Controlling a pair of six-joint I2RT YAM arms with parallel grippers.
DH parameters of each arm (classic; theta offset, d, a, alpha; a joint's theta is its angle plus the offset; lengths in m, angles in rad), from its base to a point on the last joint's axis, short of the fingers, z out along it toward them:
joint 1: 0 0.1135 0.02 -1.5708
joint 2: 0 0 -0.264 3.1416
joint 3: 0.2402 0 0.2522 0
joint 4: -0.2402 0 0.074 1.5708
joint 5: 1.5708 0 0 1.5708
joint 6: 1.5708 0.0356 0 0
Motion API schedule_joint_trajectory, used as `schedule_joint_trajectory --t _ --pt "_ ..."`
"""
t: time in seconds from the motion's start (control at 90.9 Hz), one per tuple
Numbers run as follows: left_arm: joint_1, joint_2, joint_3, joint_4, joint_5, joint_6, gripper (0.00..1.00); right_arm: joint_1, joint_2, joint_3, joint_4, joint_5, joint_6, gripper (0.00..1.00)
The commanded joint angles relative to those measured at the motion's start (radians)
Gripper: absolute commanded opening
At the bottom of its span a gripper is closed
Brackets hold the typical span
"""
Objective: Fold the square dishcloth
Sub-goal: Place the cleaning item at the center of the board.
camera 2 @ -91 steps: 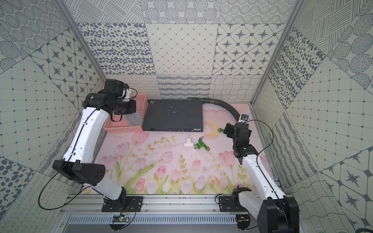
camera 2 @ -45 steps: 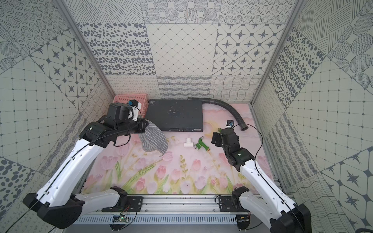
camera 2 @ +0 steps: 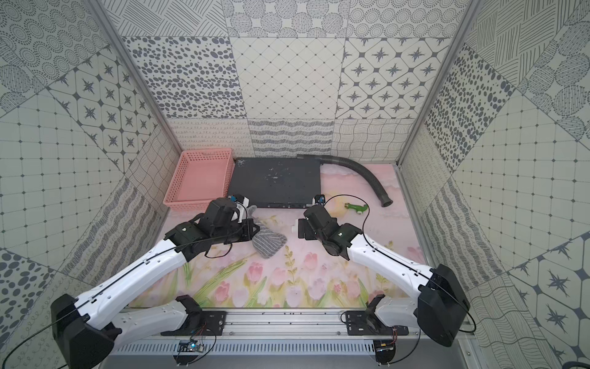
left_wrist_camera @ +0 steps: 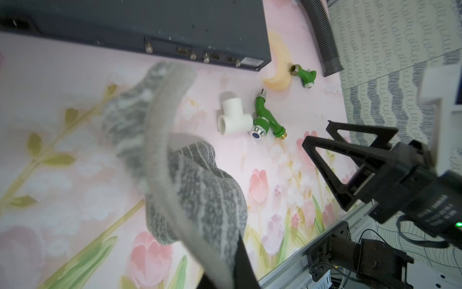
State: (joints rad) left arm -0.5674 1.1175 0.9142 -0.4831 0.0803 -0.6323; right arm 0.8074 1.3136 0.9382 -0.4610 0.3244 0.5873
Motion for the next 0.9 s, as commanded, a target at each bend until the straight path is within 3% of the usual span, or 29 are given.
schedule_joint_trajectory --t 0.0,0.044,0.22,0.363,0.605,0.891 --pt "-0.031 -0.06 -0.214 0.189 -0.05 -0.284 0.0 0.048 0.059 0.054 0.012 0.007 0.04 0.97" --pt "-0.031 -0.092 -0.275 0.189 -0.084 -0.321 0.03 0.063 0.088 0.064 0.012 0.011 0.043 0.97" --pt "-0.031 -0.206 -0.411 0.124 -0.156 -0.413 0.56 0.091 0.184 0.101 0.012 -0.02 0.05 0.97" --pt "-0.031 -0.238 -0.406 0.0 -0.236 -0.438 0.87 0.115 0.251 0.158 0.012 -0.047 0.02 0.95" --pt "-0.027 -0.312 -0.3 -0.295 -0.524 -0.479 0.98 0.125 0.349 0.263 0.012 -0.118 -0.029 0.89" --pt "-0.006 -0.337 -0.273 -0.366 -0.57 -0.446 0.99 0.151 0.507 0.418 0.006 -0.22 -0.072 0.78"
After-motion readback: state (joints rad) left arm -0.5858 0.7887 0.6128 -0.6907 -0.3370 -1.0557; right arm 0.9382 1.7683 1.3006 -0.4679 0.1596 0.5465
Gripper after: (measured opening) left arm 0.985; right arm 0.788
